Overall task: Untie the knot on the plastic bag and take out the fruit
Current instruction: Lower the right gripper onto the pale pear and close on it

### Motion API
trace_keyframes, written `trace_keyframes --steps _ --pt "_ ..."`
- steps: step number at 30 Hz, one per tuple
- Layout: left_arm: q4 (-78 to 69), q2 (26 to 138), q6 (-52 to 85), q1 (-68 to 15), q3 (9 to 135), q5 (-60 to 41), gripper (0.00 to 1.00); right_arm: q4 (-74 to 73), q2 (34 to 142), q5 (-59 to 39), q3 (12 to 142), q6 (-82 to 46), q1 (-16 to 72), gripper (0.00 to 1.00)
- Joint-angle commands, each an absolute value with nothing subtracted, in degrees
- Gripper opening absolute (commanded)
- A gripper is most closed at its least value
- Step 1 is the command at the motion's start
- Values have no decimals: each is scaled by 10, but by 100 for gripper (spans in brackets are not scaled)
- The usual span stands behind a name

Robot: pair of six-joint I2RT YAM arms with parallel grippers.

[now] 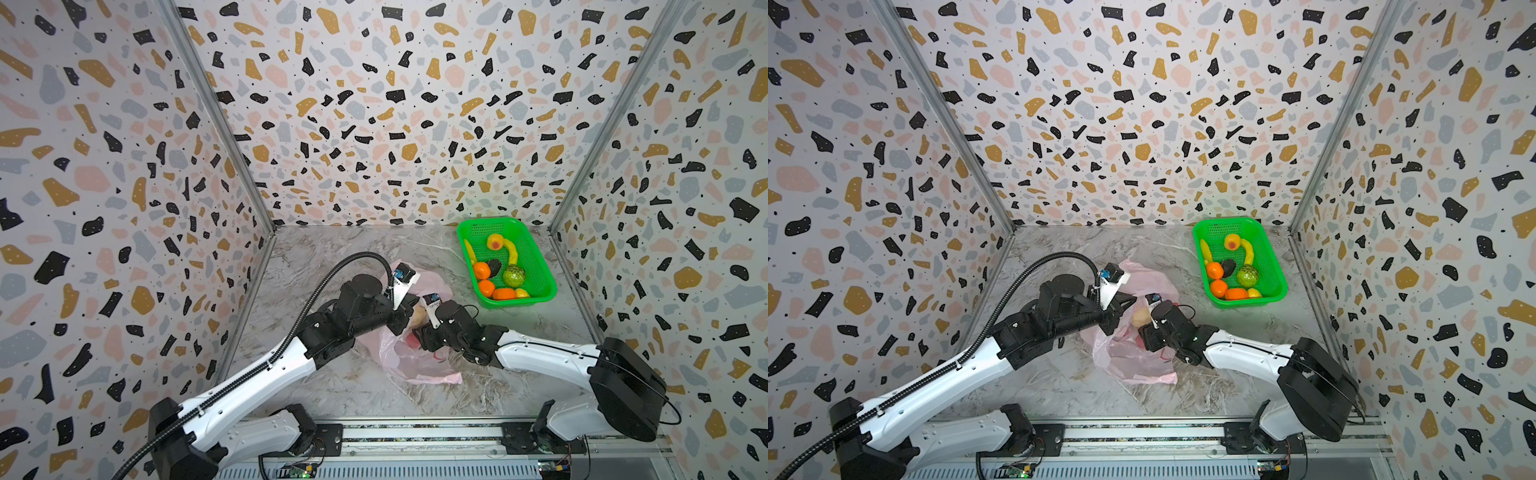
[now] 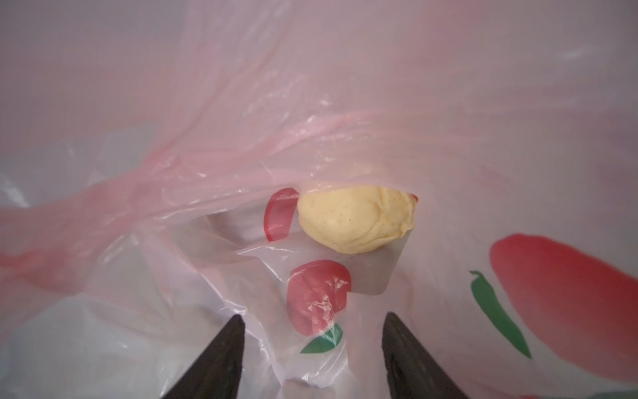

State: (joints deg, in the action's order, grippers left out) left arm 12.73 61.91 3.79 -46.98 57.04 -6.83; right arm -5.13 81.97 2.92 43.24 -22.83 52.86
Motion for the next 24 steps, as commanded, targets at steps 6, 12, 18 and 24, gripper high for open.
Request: trace_keyframes --steps 6,12,18,24 --pt "115 638 0 -466 580 -9 0 -154 884 19 459 -221 531 92" --pt "102 640 -18 -457 569 -22 0 -171 937 69 500 -234 532 96" --pt "84 642 -11 -453 552 -60 0 -160 993 103 539 -239 523 100" --pt "83 642 -8 -450 548 -75 0 -170 1052 106 563 -252 504 100"
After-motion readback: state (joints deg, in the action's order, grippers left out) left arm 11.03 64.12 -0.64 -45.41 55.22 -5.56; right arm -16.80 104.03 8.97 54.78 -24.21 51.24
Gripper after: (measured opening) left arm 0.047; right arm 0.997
